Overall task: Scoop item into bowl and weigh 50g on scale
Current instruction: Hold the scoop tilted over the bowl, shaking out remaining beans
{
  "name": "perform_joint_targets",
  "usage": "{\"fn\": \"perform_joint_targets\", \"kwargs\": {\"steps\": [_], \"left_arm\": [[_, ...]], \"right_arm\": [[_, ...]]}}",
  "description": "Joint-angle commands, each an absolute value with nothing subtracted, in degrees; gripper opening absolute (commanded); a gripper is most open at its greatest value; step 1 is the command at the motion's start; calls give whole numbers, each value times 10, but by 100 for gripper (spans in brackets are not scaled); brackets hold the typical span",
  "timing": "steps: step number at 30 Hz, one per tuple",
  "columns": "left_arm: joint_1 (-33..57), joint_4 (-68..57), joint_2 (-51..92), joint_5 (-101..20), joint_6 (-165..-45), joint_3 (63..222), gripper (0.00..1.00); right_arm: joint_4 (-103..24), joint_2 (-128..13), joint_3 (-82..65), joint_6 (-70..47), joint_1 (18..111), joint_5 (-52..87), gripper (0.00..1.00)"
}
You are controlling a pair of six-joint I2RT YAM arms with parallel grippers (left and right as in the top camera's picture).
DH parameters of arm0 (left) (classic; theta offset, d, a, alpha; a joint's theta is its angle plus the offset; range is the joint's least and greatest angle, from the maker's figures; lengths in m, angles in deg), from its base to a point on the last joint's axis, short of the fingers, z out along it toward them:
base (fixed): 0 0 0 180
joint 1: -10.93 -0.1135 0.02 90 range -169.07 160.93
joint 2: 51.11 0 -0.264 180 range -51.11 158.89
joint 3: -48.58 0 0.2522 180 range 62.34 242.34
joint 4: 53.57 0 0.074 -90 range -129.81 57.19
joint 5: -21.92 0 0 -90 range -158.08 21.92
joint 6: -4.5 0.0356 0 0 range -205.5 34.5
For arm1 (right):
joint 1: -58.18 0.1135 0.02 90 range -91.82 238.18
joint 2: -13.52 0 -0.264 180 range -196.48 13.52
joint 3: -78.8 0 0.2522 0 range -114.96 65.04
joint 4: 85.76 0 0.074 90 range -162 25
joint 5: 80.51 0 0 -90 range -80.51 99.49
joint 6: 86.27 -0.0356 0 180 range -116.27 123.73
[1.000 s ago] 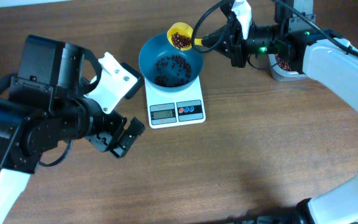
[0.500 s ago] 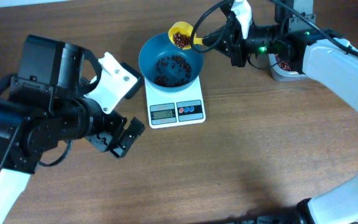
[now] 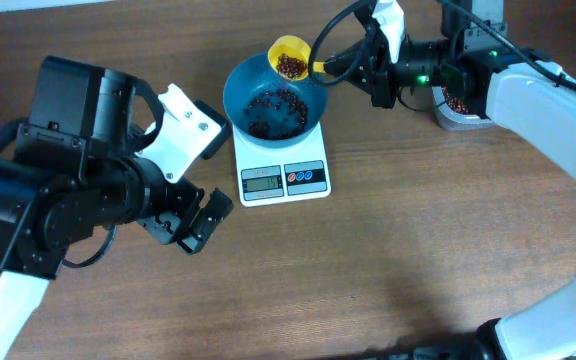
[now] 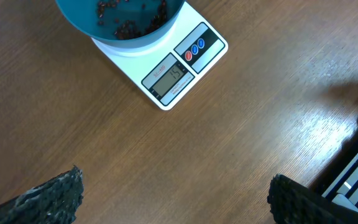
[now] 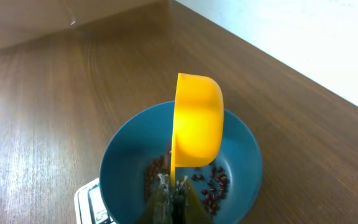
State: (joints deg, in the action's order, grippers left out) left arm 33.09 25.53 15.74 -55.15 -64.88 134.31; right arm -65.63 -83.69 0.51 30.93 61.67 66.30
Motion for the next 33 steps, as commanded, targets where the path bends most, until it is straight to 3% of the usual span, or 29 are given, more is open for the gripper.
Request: {"fn": "perform_joint_targets", "kwargs": {"steps": [1, 17, 20, 33], "left_arm": [[333, 254, 149, -543, -640, 1354, 99], [333, 254, 149, -543, -640, 1354, 99], [333, 254, 149, -543, -640, 1354, 99], [333, 254, 149, -543, -640, 1354, 99]], "right_arm": [[-665, -844, 5, 313, 619, 676, 4], [-665, -844, 6, 314, 619, 684, 4], [-684, -843, 5, 313, 619, 749, 4], [-678, -847, 8, 313, 620, 703, 4]]}}
